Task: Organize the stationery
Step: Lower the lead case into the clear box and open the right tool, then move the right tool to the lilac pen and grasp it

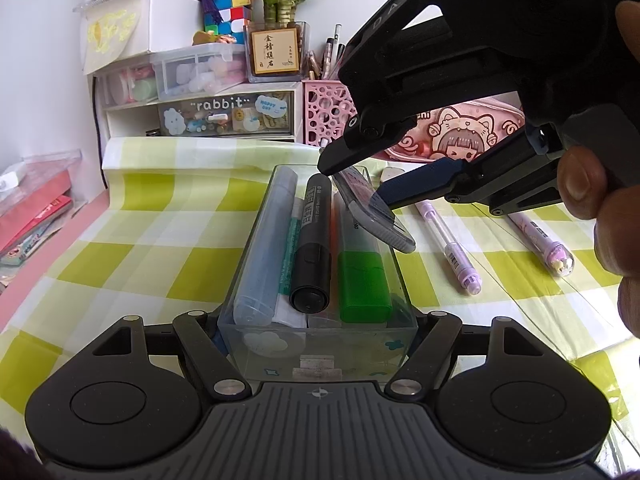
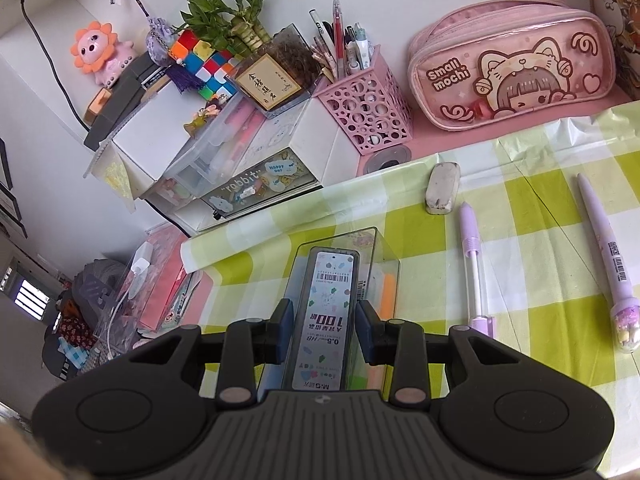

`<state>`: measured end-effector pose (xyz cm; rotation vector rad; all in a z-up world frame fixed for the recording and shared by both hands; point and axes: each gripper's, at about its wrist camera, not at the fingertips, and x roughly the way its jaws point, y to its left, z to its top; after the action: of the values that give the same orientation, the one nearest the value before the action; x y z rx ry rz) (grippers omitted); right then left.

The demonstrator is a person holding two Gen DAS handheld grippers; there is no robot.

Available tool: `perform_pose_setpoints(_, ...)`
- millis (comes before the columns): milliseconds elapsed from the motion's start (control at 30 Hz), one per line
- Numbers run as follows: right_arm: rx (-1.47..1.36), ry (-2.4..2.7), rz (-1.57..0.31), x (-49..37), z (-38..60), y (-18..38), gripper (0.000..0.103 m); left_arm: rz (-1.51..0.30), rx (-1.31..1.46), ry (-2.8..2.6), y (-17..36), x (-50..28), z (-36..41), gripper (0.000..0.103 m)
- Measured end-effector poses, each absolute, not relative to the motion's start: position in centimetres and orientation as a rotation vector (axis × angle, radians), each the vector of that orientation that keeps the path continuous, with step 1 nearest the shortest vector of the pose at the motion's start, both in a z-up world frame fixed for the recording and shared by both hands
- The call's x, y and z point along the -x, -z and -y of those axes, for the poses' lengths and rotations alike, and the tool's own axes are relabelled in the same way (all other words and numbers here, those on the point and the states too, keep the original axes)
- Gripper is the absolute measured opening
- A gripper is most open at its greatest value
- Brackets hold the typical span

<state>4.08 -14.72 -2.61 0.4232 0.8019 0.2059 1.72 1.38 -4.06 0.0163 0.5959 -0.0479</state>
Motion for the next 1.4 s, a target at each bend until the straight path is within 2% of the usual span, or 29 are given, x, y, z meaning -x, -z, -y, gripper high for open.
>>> perform_pose_setpoints(400, -0.409, -0.203, -0.816, -4.2, 14.0, 2.9, 0.026, -0.595, -0.016, 0.050, 4.0, -1.8, -1.3, 0.073)
perform_pose_setpoints(800, -0.294, -0.146, -0.754, -3.5, 14.3, 2.0, 0.026, -0.595, -0.017, 0.049, 4.0, -1.8, -1.3, 0.073)
perform_pose_setpoints(1400, -0.280, 0.177, -0.689, -2.2, 25.5, 0.9, 0.026, -0.597, -0.018, 0.054, 3.9, -1.9, -1.3, 0.073)
